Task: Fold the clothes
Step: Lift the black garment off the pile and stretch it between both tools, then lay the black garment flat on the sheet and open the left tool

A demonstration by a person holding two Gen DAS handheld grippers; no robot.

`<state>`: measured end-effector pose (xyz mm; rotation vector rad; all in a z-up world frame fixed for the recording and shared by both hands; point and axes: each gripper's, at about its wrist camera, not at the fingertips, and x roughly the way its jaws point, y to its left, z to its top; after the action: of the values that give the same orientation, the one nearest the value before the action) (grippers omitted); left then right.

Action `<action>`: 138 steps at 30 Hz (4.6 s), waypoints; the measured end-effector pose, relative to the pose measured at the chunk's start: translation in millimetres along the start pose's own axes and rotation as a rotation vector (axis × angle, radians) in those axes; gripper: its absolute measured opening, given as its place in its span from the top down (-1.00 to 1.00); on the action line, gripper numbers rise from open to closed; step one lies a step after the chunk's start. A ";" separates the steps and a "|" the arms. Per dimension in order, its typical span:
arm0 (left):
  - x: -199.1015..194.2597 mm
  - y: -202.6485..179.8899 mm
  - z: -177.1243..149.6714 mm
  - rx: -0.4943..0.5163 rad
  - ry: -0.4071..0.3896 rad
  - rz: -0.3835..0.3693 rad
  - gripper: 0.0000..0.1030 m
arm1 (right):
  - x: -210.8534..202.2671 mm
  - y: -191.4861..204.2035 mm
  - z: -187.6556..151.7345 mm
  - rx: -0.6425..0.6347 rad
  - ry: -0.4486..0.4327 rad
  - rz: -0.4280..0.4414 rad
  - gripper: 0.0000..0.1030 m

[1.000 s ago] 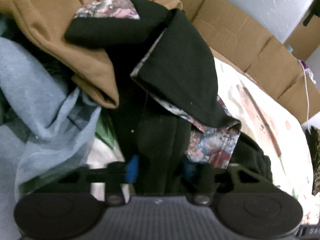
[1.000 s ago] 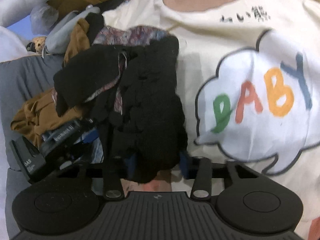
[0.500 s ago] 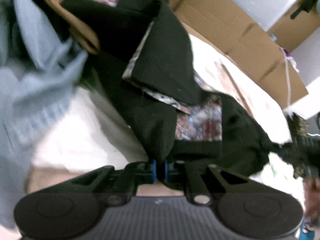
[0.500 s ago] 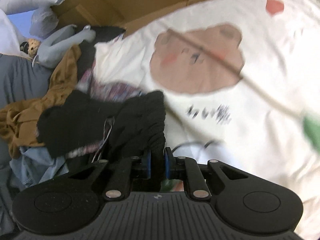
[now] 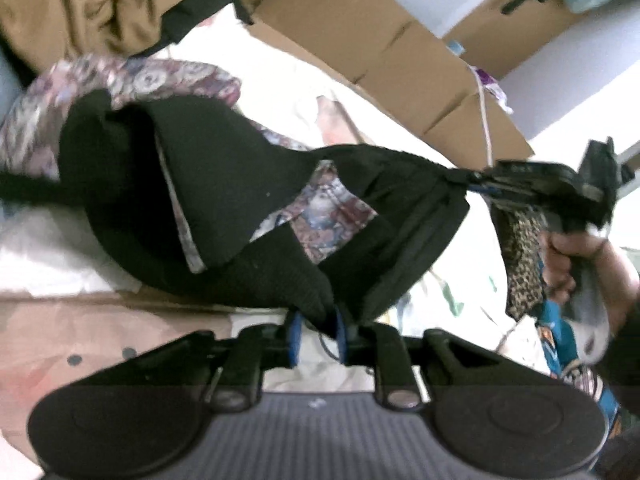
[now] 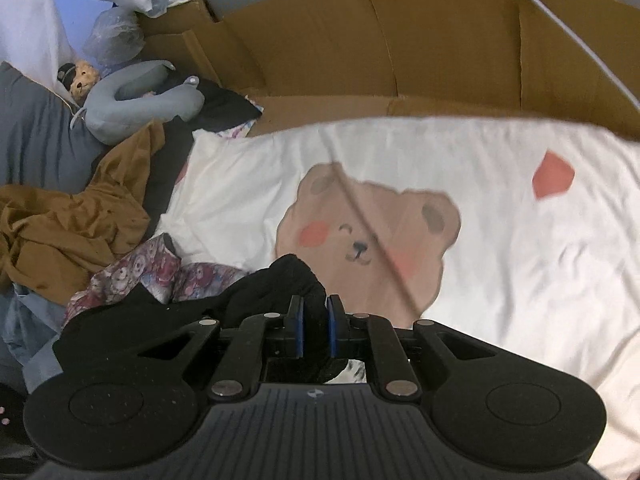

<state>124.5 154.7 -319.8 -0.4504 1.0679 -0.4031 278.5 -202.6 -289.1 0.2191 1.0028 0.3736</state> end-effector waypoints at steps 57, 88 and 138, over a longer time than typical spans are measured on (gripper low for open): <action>5.4 14.6 24.9 0.209 0.011 0.295 0.79 | 27.4 16.7 -20.4 0.141 -0.006 0.066 0.08; -62.8 28.8 -57.1 0.093 0.102 0.249 0.80 | 136.3 29.8 -1.0 0.303 0.176 -0.014 1.00; -22.9 -19.4 -23.9 0.155 0.055 0.278 -0.16 | -126.3 -183.9 -150.1 0.718 -0.021 -0.285 1.00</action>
<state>91.3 146.7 -302.3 -0.1502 1.1255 -0.2495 127.3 -420.5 -333.3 0.7147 1.0992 -0.2641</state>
